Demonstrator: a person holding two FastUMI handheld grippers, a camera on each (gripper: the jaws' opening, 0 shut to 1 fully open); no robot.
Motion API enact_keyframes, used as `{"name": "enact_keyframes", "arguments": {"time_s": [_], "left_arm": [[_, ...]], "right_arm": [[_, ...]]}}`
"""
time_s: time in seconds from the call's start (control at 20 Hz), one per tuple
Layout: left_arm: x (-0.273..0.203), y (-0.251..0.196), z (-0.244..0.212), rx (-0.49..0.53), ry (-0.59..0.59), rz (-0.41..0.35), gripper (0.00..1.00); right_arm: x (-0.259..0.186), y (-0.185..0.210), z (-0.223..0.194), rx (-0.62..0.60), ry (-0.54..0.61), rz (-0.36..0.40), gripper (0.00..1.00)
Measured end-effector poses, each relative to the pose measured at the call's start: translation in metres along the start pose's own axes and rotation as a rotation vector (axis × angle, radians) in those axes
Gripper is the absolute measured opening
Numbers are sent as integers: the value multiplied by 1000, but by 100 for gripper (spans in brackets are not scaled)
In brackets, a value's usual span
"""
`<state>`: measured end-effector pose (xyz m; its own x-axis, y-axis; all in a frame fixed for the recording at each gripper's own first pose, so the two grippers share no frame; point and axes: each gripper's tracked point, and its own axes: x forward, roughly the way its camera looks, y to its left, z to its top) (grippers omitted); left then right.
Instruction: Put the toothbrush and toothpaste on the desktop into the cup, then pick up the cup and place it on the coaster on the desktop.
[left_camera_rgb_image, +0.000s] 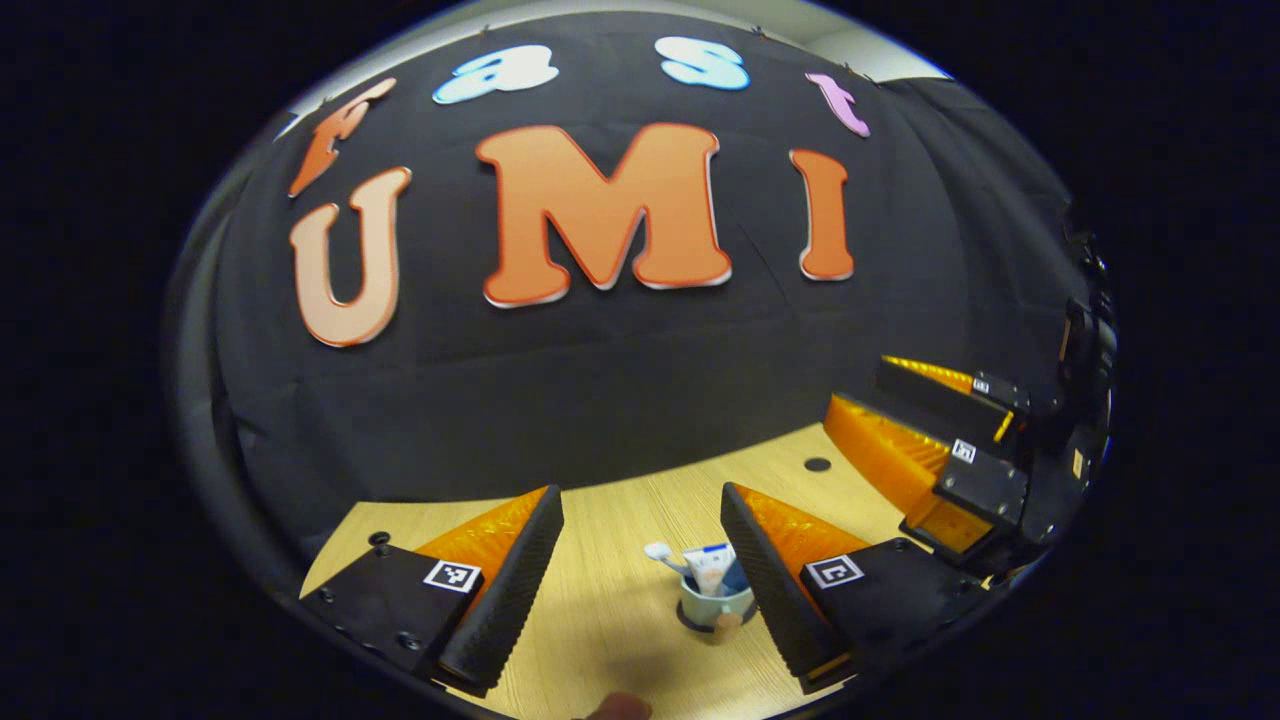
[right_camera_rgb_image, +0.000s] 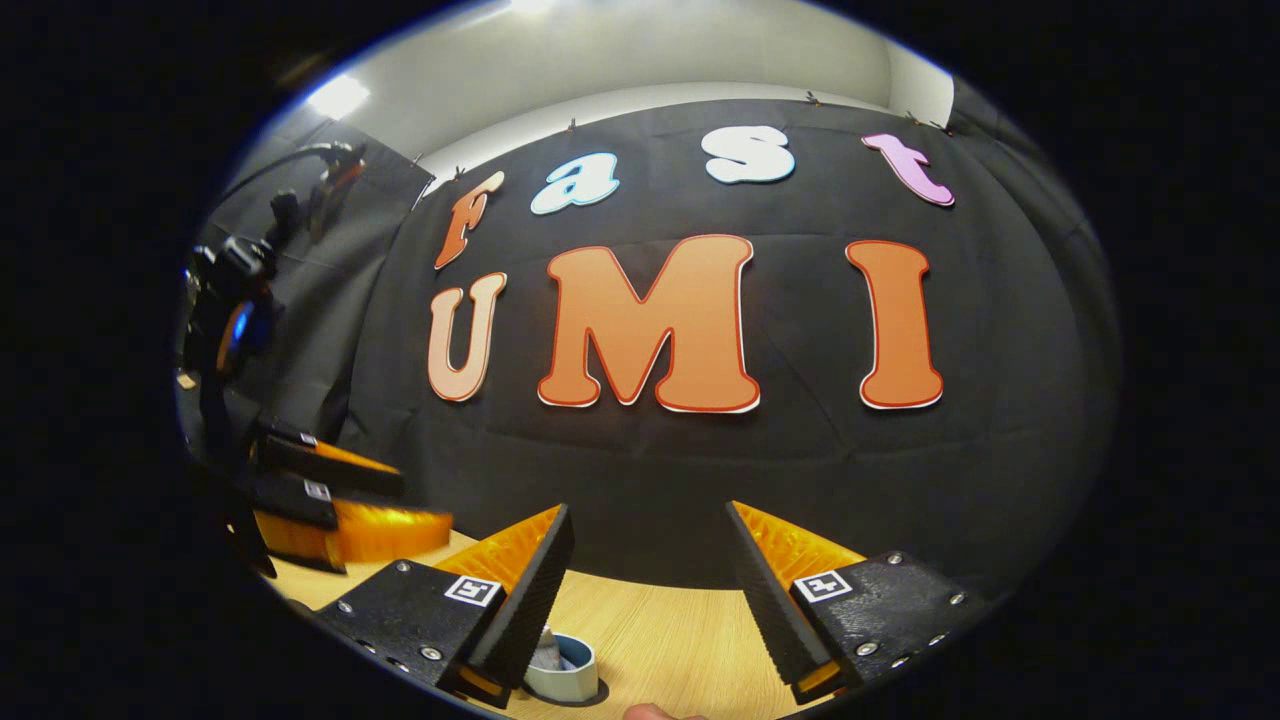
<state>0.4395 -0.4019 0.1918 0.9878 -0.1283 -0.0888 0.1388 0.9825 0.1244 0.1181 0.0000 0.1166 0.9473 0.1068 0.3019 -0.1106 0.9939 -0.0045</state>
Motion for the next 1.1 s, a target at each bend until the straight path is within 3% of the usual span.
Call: {"name": "enact_keyframes", "arguments": {"time_s": [0.1,0.25,0.4,0.7,1.1], "left_arm": [[-11,9,17,-14,-75,19,100],[-34,39,47,-16,-190,155,100],[-39,54,54,-46,-243,207,100],[-23,54,56,-81,-263,225,100],[-22,54,58,-97,-291,225,100]], "right_arm": [[4,4,4,-12,-13,2,91],[9,15,8,-9,-20,26,91],[10,19,12,-5,-36,41,91],[16,15,9,42,-32,36,92],[10,23,16,9,-62,46,92]]}}
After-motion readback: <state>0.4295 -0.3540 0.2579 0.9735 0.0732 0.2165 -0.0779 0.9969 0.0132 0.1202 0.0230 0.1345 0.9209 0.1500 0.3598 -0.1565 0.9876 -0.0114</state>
